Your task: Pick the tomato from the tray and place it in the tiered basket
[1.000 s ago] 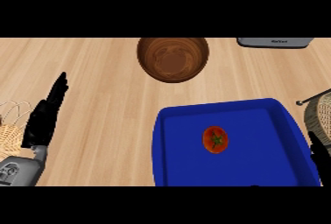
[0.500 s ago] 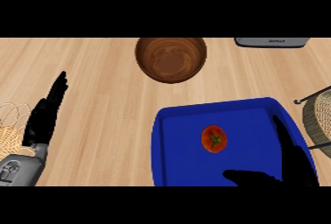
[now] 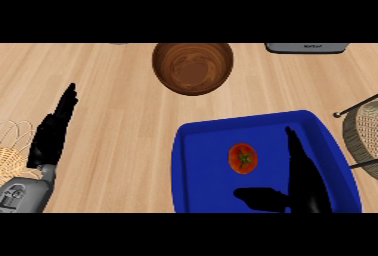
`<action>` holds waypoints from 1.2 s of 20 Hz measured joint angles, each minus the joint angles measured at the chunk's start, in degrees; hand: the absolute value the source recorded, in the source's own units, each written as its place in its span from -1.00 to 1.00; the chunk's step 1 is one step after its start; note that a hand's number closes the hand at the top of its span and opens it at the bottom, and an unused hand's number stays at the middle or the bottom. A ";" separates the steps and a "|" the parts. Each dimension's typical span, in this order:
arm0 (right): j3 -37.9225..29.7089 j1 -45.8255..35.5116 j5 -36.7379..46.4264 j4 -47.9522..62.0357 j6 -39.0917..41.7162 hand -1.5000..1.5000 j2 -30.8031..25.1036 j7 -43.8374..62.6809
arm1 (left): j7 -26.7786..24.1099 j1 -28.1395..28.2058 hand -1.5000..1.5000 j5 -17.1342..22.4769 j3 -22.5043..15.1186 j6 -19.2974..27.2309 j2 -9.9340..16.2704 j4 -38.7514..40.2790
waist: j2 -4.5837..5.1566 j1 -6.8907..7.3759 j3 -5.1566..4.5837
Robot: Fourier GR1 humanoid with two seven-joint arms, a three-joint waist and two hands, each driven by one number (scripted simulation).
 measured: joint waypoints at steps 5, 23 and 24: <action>1.24 1.04 6.09 0.83 2.68 -1.00 3.54 0.25 | 0.17 0.89 0.00 -0.55 0.38 -0.33 -0.07 -1.00 | -0.09 -0.20 0.00; -3.83 -0.30 12.03 10.40 8.62 -1.00 13.79 -2.82 | 0.03 1.05 0.00 -2.16 2.43 -2.13 -1.82 -0.72 | 0.03 -0.13 0.08; -3.24 -0.40 12.06 10.58 8.60 -1.00 13.87 -2.60 | -0.09 1.00 0.00 -2.26 2.54 -2.36 -1.94 -0.41 | 0.03 -0.15 0.08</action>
